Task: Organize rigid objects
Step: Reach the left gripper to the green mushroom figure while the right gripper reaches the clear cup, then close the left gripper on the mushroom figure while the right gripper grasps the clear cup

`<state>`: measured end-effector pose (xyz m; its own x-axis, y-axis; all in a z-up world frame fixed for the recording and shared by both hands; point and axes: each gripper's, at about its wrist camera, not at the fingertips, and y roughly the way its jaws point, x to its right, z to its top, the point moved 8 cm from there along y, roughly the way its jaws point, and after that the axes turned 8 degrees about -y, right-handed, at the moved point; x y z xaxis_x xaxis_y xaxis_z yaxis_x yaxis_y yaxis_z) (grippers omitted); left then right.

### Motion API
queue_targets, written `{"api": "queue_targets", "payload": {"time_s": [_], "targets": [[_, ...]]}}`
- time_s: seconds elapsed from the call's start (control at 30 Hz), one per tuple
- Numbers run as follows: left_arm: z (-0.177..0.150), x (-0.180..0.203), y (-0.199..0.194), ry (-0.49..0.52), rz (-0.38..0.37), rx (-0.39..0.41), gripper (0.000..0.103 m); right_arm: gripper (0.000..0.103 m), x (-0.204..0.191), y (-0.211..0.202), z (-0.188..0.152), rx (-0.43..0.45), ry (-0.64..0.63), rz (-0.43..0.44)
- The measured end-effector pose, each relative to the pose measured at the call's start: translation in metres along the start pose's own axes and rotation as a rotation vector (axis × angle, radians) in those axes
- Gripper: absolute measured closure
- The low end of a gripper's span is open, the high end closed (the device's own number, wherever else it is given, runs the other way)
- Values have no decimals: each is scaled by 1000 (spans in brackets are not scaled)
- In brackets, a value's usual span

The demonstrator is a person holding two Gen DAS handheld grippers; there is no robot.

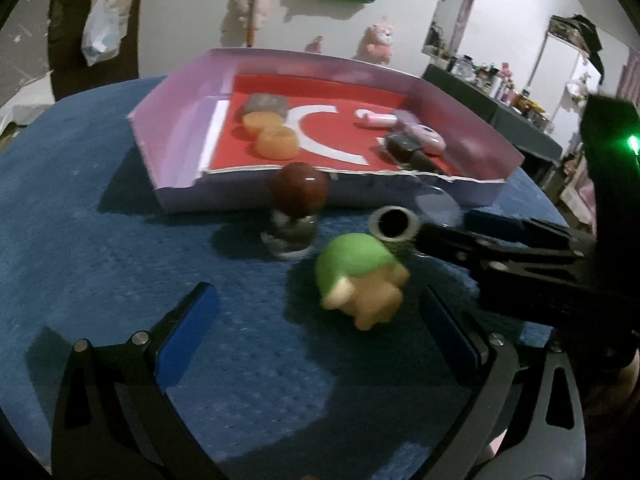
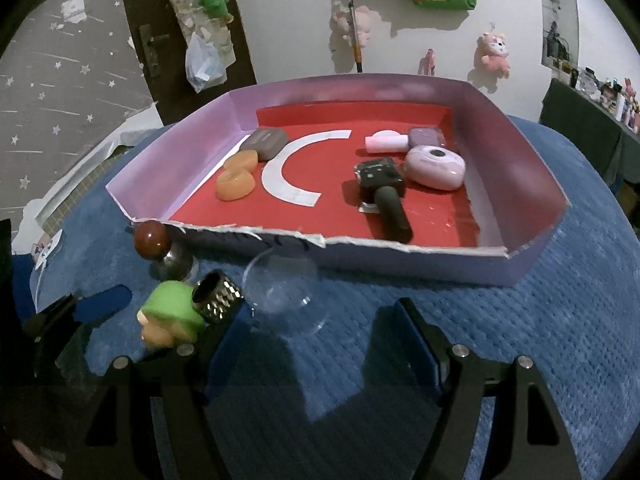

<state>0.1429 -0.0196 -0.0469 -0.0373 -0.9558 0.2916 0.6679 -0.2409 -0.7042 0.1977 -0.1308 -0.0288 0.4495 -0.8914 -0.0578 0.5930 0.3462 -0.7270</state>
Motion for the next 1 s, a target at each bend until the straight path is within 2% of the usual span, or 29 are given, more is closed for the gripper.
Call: {"api": "queue_targets", "payload": {"time_s": [0.07,0.17,0.23,0.3,0.33,0.43,0.47,0.5,0.53,0.6,0.7,0.87,1.0], "targets": [[0,6,3,17,-5,-2,1,29,-1,0,3,5,3,12],[2,12,6,29,-12,3,4,37,-1,3,6,-2,12,28],[4,12,7,23,-12,11,12,41,-1,4,5,-5,28,53],[7,10,7,17,-14,18,26,43,-1,5,4,-5,35,65],[8,9,7,11,-26,16,30,44,-1,5,4,-6,36,70],[9,6,5,-11,-50,20,36,47,-2,4,2,-5,37,76],[9,7,5,-16,-63,19,41,49,-2,4,1,-4,36,76],[9,8,5,-18,-81,13,47,52,-3,4,1,-2,33,77],[9,10,6,-16,-86,9,48,58,-4,4,1,1,31,83],[6,15,6,8,-88,4,55,59,-7,3,1,2,28,87],[4,17,4,27,-77,12,55,60,-8,1,0,8,21,83],[3,13,1,-11,-115,2,55,61,-6,-11,-2,29,40,96],[1,12,-3,-10,-111,6,55,61,-6,-18,-6,34,53,105]]}}
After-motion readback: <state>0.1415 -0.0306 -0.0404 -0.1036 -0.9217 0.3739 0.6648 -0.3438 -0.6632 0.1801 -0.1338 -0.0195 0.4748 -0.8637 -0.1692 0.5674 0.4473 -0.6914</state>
